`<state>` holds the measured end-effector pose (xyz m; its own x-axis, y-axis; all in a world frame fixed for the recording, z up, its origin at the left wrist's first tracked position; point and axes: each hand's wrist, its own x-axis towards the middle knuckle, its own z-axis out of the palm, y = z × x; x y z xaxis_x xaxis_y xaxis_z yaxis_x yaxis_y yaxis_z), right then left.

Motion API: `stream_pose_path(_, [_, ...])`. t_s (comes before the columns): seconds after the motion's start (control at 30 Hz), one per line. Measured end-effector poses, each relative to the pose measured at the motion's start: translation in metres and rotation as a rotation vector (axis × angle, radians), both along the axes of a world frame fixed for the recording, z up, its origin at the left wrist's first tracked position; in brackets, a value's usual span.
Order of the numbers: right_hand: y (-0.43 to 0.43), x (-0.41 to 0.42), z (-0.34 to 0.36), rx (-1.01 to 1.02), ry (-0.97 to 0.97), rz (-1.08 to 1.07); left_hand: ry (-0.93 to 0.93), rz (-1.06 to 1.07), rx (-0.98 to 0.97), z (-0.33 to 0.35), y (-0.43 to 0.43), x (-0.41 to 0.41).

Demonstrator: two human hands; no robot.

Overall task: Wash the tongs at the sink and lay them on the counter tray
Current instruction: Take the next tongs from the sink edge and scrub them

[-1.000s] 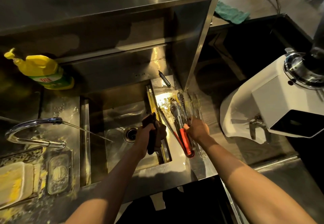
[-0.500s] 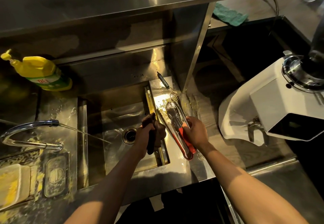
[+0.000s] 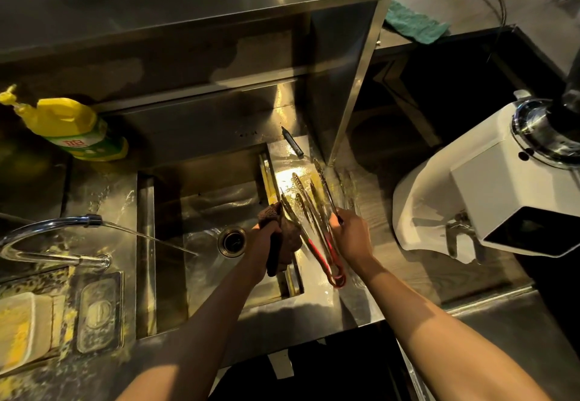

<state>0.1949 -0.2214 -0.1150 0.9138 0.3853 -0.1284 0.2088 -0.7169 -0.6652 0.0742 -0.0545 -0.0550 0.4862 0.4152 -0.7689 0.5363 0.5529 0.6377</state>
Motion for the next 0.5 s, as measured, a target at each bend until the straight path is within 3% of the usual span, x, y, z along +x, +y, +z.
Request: stream_pose_path(0.5, [0.0015, -0.0004, -0.0088, 0.051, 0.010, 0.078, -0.018, 0.028, -0.067, -0.0027, -0.0024, 0.0000])
